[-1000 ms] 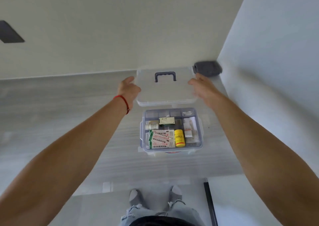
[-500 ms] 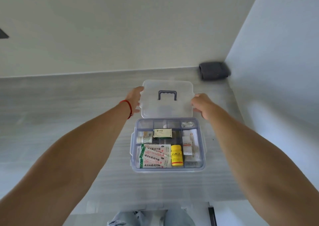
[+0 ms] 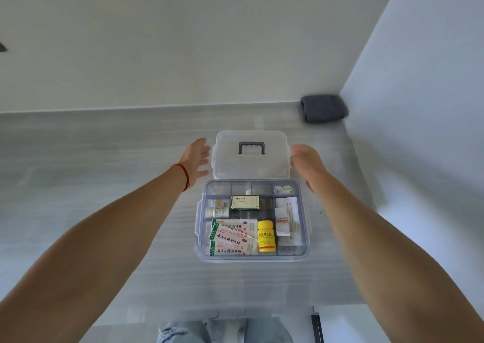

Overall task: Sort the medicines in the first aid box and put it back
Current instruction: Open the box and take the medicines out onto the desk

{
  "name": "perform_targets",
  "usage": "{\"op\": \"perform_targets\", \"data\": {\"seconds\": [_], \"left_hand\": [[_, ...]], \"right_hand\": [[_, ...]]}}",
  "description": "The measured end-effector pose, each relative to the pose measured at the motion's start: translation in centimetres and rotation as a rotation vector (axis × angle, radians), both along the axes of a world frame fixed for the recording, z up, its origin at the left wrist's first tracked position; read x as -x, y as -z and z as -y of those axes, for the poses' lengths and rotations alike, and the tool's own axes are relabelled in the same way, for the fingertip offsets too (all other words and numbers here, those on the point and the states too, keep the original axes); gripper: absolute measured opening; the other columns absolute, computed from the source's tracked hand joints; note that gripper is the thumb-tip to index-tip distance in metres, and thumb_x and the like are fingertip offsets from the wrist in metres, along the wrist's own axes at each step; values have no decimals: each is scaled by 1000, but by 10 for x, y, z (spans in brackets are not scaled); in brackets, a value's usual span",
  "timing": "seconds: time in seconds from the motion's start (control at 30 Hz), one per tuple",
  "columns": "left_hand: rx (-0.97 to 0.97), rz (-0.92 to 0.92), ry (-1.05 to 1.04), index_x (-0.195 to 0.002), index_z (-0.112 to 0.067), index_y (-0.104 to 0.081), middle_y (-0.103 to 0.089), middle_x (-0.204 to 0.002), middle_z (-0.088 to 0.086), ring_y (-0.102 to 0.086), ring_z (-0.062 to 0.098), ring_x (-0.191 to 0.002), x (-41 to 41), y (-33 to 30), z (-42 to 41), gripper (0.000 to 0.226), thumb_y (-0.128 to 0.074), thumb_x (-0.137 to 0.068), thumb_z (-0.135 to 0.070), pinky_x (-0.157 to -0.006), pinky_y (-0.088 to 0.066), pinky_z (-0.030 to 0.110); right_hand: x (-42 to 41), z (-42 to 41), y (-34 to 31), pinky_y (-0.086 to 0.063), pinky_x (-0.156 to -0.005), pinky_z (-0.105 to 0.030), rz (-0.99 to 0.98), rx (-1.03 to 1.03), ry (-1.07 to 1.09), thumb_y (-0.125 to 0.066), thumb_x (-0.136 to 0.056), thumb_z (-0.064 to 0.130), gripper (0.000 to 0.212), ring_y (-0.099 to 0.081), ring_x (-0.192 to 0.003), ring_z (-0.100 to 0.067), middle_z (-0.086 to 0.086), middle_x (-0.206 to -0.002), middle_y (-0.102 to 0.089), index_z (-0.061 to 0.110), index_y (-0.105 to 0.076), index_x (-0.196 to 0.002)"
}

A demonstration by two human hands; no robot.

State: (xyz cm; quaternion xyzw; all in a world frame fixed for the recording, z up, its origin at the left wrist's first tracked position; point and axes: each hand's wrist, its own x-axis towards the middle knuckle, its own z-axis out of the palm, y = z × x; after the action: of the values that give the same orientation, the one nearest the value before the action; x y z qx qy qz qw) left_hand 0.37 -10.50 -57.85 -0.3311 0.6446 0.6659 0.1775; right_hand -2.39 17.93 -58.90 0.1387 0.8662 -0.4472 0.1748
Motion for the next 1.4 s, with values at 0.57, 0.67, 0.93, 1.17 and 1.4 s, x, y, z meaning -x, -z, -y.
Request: {"op": "perform_targets", "data": {"seconds": [0.57, 0.67, 0.93, 1.17, 1.4], "left_hand": [[506, -297, 392, -153, -22, -30, -35, -159, 2, -32, 25, -147, -193, -63, -33, 64, -49, -95, -39, -118, -32, 49], [356, -248, 304, -148, -33, -40, -38, -158, -3, -35, 24, -146, -209, -57, -37, 60, -51, -90, -36, -115, -37, 52], [20, -167, 164, -150, -39, -38, -16, -162, -22, -26, 1, -129, -214, -65, -47, 77, -60, -81, -11, -102, -26, 32], [-165, -73, 29, -109, -15, -68, -71, -123, 1, -57, 24, -125, -206, -76, -44, 48, -55, -63, -10, -110, -36, 42], [-328, -28, -195, -87, -10, -58, -78, -84, -7, -69, 9, -94, -198, -79, -39, 18, -48, -76, 0, -88, -43, 28]], "right_hand": [[-182, 4, -61, -50, -75, -28, -142, -76, -101, -52, -100, 20, 23, -62, -102, -16, 0, -117, -62, 21, -52, -123], [-200, 11, -53, -41, -65, -15, -188, -83, -81, -49, -100, 12, 22, -58, -96, -5, 0, -114, -56, 21, -46, -120], [-208, 17, -63, -54, -97, -43, -141, 63, 12, -37, -105, 17, 26, -60, -118, -19, -2, -127, -59, 27, -51, -125], [-212, 12, -74, -59, -88, -38, -45, 320, 143, -46, -101, 12, 34, -71, -106, -14, 5, -112, -73, 38, -62, -115], [-218, 18, -88, -55, -67, -11, -161, 296, 134, -48, -101, 11, 44, -66, -97, 11, 28, -104, -70, 51, -60, -114]]}}
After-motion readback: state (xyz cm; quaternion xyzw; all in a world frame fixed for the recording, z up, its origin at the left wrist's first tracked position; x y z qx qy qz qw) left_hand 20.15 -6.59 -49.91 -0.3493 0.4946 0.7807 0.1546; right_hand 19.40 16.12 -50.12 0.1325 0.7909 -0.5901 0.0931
